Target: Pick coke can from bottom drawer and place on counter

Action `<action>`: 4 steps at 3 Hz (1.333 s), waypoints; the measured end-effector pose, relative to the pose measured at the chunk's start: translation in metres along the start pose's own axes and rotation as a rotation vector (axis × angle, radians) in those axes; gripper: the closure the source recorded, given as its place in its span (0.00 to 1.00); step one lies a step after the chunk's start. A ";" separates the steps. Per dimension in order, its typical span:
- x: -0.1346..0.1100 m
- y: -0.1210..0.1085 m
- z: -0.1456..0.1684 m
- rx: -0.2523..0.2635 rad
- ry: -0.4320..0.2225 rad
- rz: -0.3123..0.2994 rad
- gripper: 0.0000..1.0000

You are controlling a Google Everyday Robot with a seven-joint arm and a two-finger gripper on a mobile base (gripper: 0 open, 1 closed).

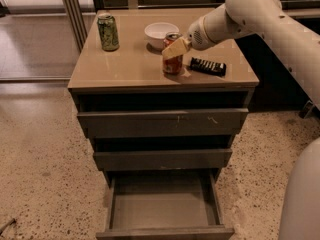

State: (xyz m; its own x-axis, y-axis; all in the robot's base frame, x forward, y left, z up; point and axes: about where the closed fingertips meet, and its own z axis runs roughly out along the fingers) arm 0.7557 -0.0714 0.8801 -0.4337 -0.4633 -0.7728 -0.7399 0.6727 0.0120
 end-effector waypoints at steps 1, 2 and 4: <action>0.000 0.000 0.000 0.000 0.001 0.001 0.83; 0.000 0.000 0.000 0.000 0.001 0.001 0.59; 0.000 0.000 0.000 0.000 0.001 0.001 0.13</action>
Offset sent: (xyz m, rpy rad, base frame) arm -0.0001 -0.0001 -0.0003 -0.0002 0.0015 -0.0005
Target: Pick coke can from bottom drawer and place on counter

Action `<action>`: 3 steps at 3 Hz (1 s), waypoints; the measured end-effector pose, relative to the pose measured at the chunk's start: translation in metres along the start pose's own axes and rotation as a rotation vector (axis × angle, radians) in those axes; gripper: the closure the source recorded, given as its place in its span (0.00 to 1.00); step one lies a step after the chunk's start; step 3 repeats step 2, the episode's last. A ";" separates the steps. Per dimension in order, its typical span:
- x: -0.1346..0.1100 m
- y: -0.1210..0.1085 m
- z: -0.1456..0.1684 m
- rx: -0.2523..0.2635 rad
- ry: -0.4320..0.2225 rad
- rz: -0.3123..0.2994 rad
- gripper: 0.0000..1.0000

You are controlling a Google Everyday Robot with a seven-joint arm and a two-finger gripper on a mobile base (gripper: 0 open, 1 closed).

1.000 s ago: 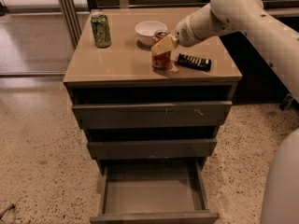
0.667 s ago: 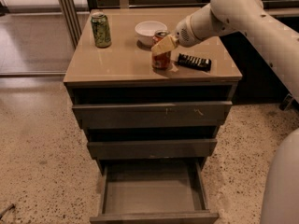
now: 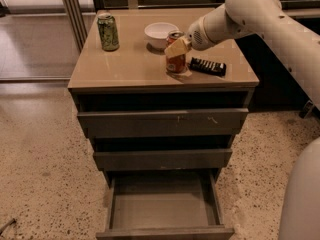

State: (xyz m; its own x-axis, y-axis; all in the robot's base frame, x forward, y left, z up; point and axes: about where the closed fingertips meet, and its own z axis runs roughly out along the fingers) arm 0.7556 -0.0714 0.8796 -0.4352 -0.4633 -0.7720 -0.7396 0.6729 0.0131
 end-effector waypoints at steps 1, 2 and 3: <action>0.000 0.000 0.000 0.000 0.000 0.000 0.00; 0.000 0.000 0.000 0.000 0.000 0.000 0.00; 0.000 0.000 0.000 0.000 0.000 0.000 0.00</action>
Offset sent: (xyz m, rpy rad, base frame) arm 0.0000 0.0000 0.0000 0.0000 0.0000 0.0000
